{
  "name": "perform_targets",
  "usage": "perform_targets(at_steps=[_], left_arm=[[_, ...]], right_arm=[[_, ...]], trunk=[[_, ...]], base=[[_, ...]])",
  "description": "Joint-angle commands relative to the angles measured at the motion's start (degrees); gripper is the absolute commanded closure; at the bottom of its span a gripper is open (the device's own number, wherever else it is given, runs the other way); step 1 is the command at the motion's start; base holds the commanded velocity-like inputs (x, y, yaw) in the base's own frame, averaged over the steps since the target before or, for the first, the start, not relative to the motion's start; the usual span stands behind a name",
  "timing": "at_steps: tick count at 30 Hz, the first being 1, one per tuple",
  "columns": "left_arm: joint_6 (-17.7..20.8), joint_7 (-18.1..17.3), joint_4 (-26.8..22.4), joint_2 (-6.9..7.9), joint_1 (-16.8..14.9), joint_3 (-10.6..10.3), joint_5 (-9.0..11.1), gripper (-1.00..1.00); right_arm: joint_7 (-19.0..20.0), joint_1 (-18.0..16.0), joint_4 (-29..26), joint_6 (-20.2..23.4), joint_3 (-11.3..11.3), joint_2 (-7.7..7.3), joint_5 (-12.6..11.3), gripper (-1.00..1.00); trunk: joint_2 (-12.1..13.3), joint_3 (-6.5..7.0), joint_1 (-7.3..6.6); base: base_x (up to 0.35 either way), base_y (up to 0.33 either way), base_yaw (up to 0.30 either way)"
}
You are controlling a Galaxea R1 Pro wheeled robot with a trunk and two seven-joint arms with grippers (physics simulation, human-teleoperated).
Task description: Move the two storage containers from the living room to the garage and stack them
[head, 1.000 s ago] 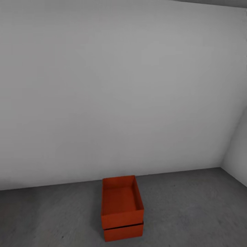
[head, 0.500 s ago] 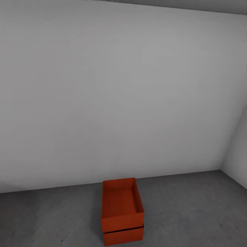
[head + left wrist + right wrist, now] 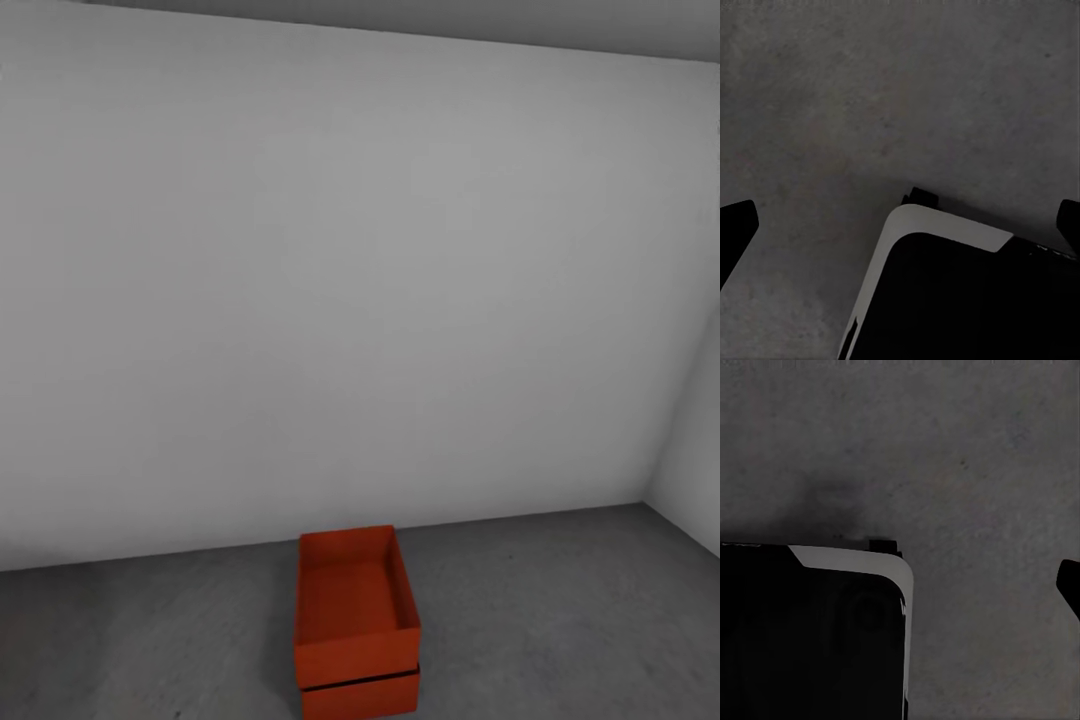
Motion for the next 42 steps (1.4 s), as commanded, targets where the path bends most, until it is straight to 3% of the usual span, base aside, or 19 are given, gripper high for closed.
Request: perform_targets(at_steps=[1,17,42], left_arm=[[-0.11,0.15,0.00,0.00,-0.06,-0.51,0.42,-1.00],[-0.11,0.17,0.00,0.00,-0.04,-0.50,0.42,-1.00],[-0.11,0.15,0.00,0.00,-0.07,-0.53,0.42,-1.00]], right_arm=[[-0.03,-0.08,0.17,-0.32,0.48,0.03,-0.39,-1.00],[0.01,-0.08,0.17,-0.29,0.50,-0.01,-0.35,-1.00],[-0.34,-0.08,0.09,-0.19,0.74,-0.26,0.10,-1.00]], trunk=[[-0.08,0.00,0.02],[-0.08,1.37,0.02],[-0.08,1.43,0.02]], base=[[0.000,0.000,0.000],[0.000,0.000,0.000],[0.000,0.000,0.000]])
